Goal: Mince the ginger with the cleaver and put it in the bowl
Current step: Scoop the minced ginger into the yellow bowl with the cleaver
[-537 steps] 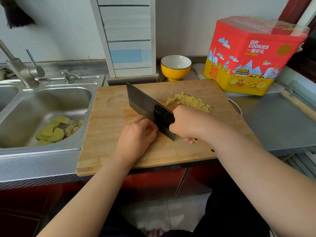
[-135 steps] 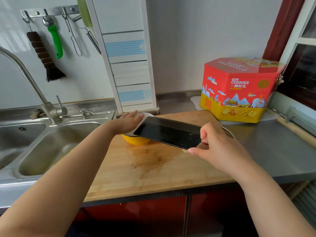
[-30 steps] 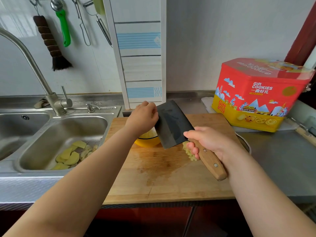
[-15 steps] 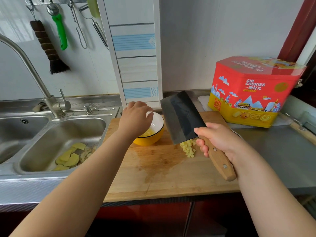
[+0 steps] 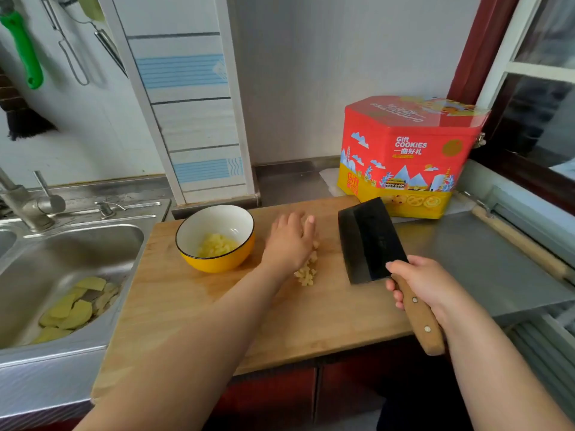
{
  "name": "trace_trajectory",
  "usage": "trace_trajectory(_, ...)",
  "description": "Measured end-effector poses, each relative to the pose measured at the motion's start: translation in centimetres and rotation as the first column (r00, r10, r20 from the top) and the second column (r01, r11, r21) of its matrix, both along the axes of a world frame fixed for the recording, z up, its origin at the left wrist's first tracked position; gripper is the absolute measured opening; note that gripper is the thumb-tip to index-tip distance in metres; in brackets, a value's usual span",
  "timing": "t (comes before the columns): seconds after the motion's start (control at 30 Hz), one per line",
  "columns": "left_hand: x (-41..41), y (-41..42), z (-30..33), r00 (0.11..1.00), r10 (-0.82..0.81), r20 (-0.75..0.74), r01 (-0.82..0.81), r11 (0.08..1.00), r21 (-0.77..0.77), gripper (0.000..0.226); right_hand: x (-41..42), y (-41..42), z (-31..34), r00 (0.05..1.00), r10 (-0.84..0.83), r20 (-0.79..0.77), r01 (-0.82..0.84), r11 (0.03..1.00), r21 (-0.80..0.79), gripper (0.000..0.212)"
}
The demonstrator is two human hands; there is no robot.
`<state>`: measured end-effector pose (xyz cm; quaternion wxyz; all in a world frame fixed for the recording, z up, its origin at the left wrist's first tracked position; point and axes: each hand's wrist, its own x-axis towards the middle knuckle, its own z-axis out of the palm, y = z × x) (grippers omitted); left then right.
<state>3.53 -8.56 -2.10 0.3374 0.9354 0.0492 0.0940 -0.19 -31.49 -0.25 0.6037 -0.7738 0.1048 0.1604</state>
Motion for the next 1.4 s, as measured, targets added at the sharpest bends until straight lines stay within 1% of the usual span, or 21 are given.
trace_trajectory(0.07, 1.6, 1.0, -1.2, 0.987, 0.099, -0.125, -0.097, 0.995, 0.027, 0.060, 0.4, -0.3, -0.5, 1.000, -0.007, -0.010, 0.007, 1.000, -0.011, 0.012)
trace_trajectory(0.17, 3.1, 1.8, -1.9, 0.961, 0.139, -0.241, -0.122, 0.989, 0.084, 0.074, 1.5, -0.4, -0.7, 1.000, -0.015, -0.013, 0.014, 1.000, -0.025, 0.015)
trace_trajectory(0.23, 3.5, 1.6, -1.9, 0.965, 0.098, -0.243, -0.072, 0.991, 0.116, 0.075, 2.4, -0.1, -0.6, 1.000, 0.004, -0.018, -0.005, 0.999, -0.045, 0.018)
trace_trajectory(0.3, 3.3, 1.4, -1.8, 0.974, 0.043, -0.221, -0.015, 0.992, 0.127, 0.072, 3.5, 0.3, -0.3, 0.999, 0.041, -0.022, -0.042, 0.997, -0.059, 0.014)
trace_trajectory(0.33, 2.9, 1.4, -1.8, 0.977, 0.018, -0.212, 0.002, 0.995, 0.098, 0.070, 4.0, 0.5, -0.2, 0.998, 0.064, -0.025, -0.065, 0.996, -0.063, 0.014)
trace_trajectory(0.4, 2.2, 1.6, -1.7, 0.981, -0.033, -0.193, 0.029, 0.999, -0.026, 0.067, 5.0, 1.1, 0.2, 0.992, 0.125, -0.035, -0.128, 0.987, -0.097, 0.034)
trace_trajectory(0.47, 1.5, 1.9, -1.5, 0.977, -0.114, -0.183, 0.085, 0.984, -0.159, 0.065, 5.9, 1.5, 0.5, 0.977, 0.208, -0.053, -0.214, 0.967, -0.138, 0.046)
trace_trajectory(0.53, 0.8, 2.0, -1.4, 0.971, -0.186, -0.153, 0.144, 0.957, -0.251, 0.062, 6.3, 1.7, 0.8, 0.953, 0.293, -0.073, -0.302, 0.937, -0.178, 0.043)
trace_trajectory(0.57, 0.5, 2.0, -1.3, 0.973, -0.193, -0.130, 0.154, 0.953, -0.260, 0.061, 6.4, 1.8, 1.0, 0.941, 0.328, -0.083, -0.338, 0.920, -0.198, 0.044)
trace_trajectory(0.6, 0.3, 2.0, -1.3, 0.981, -0.166, -0.097, 0.140, 0.962, -0.234, 0.059, 6.4, 1.8, 1.0, 0.932, 0.351, -0.090, -0.363, 0.908, -0.212, 0.047)
trace_trajectory(0.67, 0.1, 2.0, -1.4, 0.999, -0.022, -0.035, 0.019, 0.996, -0.088, 0.059, 6.1, 1.8, 1.1, 0.920, 0.379, -0.096, -0.391, 0.894, -0.217, 0.056)
trace_trajectory(0.73, 0.3, 2.1, -1.4, 0.988, 0.115, -0.102, -0.112, 0.993, 0.035, 0.064, 5.7, 1.7, 1.0, 0.916, 0.389, -0.102, -0.402, 0.891, -0.213, 0.059)
trace_trajectory(0.8, 0.8, 2.1, -1.6, 0.964, 0.155, -0.214, -0.135, 0.985, 0.103, 0.072, 5.5, 1.6, 0.9, 0.911, 0.399, -0.105, -0.412, 0.886, -0.210, 0.058)
trace_trajectory(0.83, 1.1, 2.2, -1.9, 0.959, 0.158, -0.236, -0.134, 0.984, 0.113, 0.075, 5.4, 1.5, 0.8, 0.910, 0.399, -0.108, -0.414, 0.886, -0.208, 0.058)
trace_trajectory(0.9, 1.6, 2.5, -2.3, 0.966, 0.151, -0.212, -0.135, 0.987, 0.089, 0.077, 5.0, 1.5, 0.5, 0.913, 0.392, -0.110, -0.407, 0.892, -0.198, 0.058)
trace_trajectory(1.0, 1.5, 2.7, -2.5, 0.978, 0.114, -0.175, -0.122, 0.992, -0.036, 0.075, 4.2, 1.9, 0.1, 0.920, 0.377, -0.105, -0.390, 0.906, -0.163, 0.050)
trace_trajectory(1.07, 1.2, 2.4, -2.5, 0.982, 0.099, -0.159, -0.117, 0.987, -0.108, 0.068, 3.3, 2.5, 0.0, 0.926, 0.364, -0.101, -0.376, 0.915, -0.150, 0.048)
trace_trajectory(1.17, 0.7, 1.0, -2.6, 0.995, 0.068, -0.067, -0.074, 0.992, -0.102, 0.060, 1.9, 3.7, -0.6, 0.940, 0.328, -0.090, -0.336, 0.937, -0.098, 0.052)
trace_trajectory(1.23, 0.3, 0.1, -2.8, 0.997, 0.069, 0.023, -0.067, 0.993, -0.095, 0.056, 0.8, 4.6, -1.1, 0.941, 0.328, -0.089, -0.333, 0.942, -0.045, 0.039)
trace_trajectory(1.3, 0.1, -0.4, -2.9, 0.992, 0.094, 0.083, -0.082, 0.987, -0.138, 0.052, -0.4, 5.7, -1.6, 0.948, 0.308, -0.081, -0.311, 0.950, -0.025, 0.030)
trace_trajectory(1.4, -0.2, -0.9, -2.6, 0.990, 0.112, 0.088, -0.089, 0.968, -0.235, 0.050, -1.7, 6.9, -1.9, 0.966, 0.253, -0.056, -0.252, 0.967, 0.034, 0.041)
